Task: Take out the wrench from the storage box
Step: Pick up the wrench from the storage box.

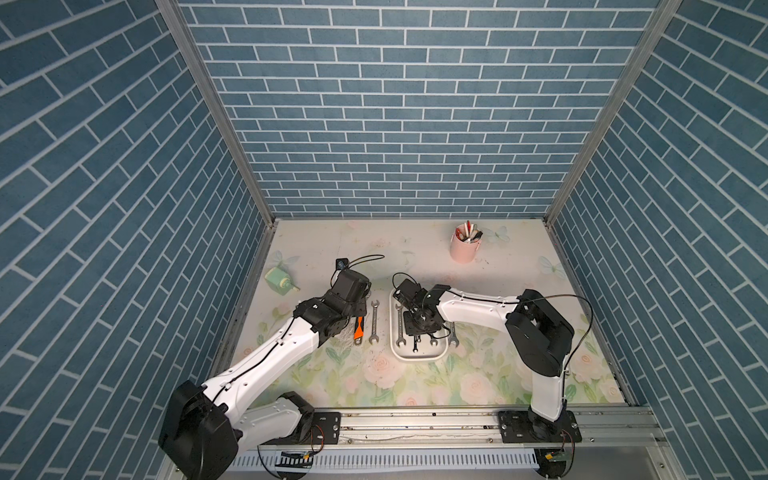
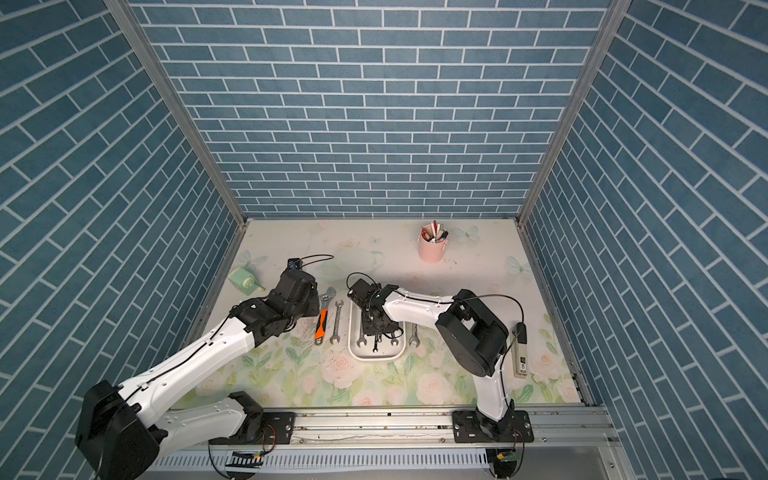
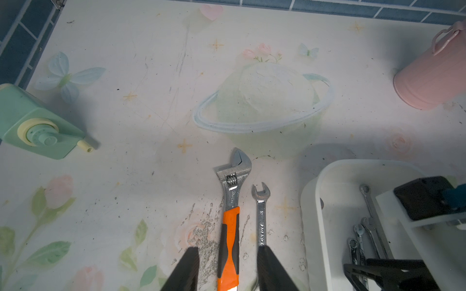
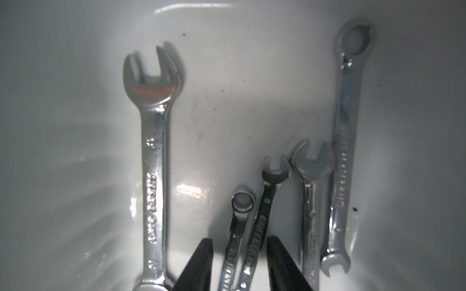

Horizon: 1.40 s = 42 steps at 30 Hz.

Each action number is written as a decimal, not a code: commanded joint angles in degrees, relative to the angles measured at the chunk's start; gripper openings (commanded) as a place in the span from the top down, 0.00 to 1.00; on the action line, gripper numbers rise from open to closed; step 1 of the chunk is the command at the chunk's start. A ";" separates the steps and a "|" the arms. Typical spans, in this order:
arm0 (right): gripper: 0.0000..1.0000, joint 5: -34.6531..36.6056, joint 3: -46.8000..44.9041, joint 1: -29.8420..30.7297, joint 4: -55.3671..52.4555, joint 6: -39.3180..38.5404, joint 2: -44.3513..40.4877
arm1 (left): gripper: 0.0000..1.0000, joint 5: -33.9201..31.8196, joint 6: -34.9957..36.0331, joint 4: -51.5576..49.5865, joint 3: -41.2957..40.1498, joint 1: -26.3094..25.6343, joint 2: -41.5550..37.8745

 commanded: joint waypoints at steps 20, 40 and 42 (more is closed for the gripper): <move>0.86 -0.06 2.23 -0.48 -0.95 -0.10 1.33 | 0.57 0.31 0.71 0.75 -0.47 0.45 1.77; 0.79 0.64 2.24 -1.10 -1.75 -0.51 -0.21 | 0.57 0.62 0.46 0.76 -1.35 0.43 1.72; 0.81 0.58 2.31 -1.11 -1.68 -0.50 -0.37 | 0.57 0.57 0.44 0.67 -1.44 0.46 1.51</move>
